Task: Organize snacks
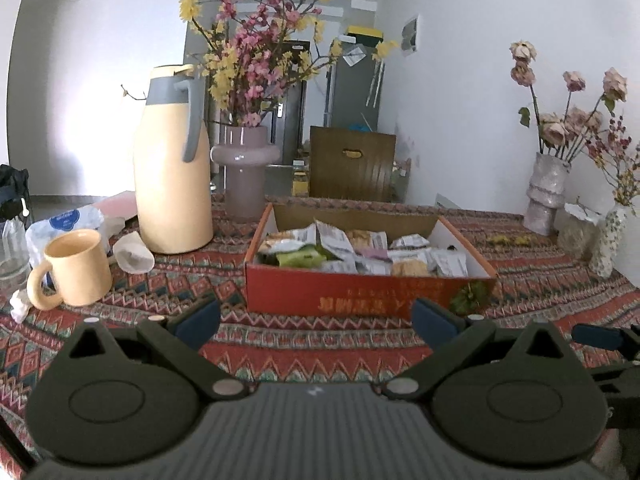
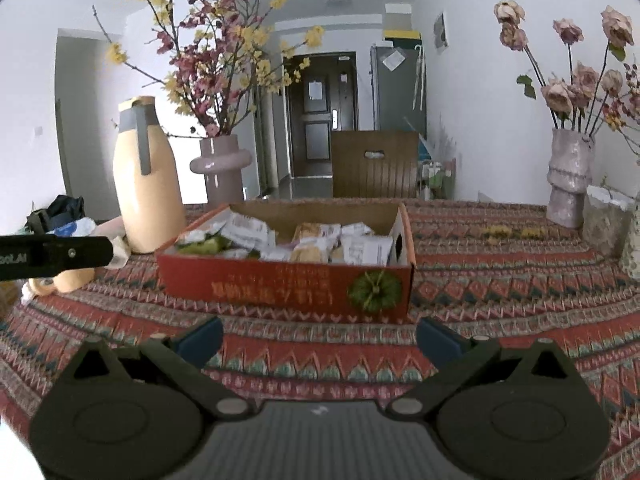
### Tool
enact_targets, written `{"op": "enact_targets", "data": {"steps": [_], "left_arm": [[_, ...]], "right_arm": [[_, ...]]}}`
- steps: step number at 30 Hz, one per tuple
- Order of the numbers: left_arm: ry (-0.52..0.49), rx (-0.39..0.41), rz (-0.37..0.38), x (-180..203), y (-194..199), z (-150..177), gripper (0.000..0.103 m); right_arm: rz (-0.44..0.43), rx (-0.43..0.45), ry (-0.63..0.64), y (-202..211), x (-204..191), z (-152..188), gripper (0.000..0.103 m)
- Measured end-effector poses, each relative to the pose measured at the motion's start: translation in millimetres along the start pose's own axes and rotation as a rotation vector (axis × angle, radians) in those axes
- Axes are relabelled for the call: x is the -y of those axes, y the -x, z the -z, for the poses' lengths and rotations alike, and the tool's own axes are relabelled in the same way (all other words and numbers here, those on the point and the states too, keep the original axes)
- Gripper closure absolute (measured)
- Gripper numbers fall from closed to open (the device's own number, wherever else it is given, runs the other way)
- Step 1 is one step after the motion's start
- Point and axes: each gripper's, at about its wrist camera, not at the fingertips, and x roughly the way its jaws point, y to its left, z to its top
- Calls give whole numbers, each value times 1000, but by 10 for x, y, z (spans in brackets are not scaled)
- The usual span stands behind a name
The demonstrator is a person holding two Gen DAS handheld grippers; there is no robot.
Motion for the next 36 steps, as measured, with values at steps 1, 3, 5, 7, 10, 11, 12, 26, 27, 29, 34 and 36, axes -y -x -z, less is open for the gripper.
{"op": "enact_targets", "data": {"steps": [1, 3, 5, 7, 10, 11, 12, 26, 27, 29, 34, 36], "left_arm": [[-2, -2, 2, 6, 24, 27, 0], [-7, -7, 6, 14, 70, 80, 0], [-10, -17, 11, 30, 102, 129, 0], [-18, -29, 14, 45, 132, 196, 0], [-23, -49, 12, 48, 153, 278, 0], [-23, -55, 11, 46, 159, 304, 0], [-23, -62, 10, 49, 165, 325, 0], [-37, -90, 7, 74, 236, 513, 0], [-37, -91, 8, 77, 237, 521, 0], [-39, -93, 9, 84, 238, 535, 0], [-41, -96, 14, 94, 238, 552, 0], [-42, -97, 15, 93, 234, 554, 0]], "right_arm": [[-1, -6, -2, 25, 4, 32, 0], [-1, -13, -5, 77, 10, 87, 0], [-2, -17, -10, 133, 19, 140, 0], [-3, -18, -13, 187, 26, 180, 0], [-5, -20, -16, 263, 37, 238, 0], [-5, -20, -17, 284, 42, 257, 0], [-5, -21, -18, 302, 50, 275, 0], [5, -33, -41, 412, 126, 458, 0], [5, -32, -42, 419, 129, 464, 0], [6, -31, -43, 428, 129, 472, 0], [9, -32, -45, 434, 134, 480, 0], [10, -32, -46, 436, 139, 489, 0]]}}
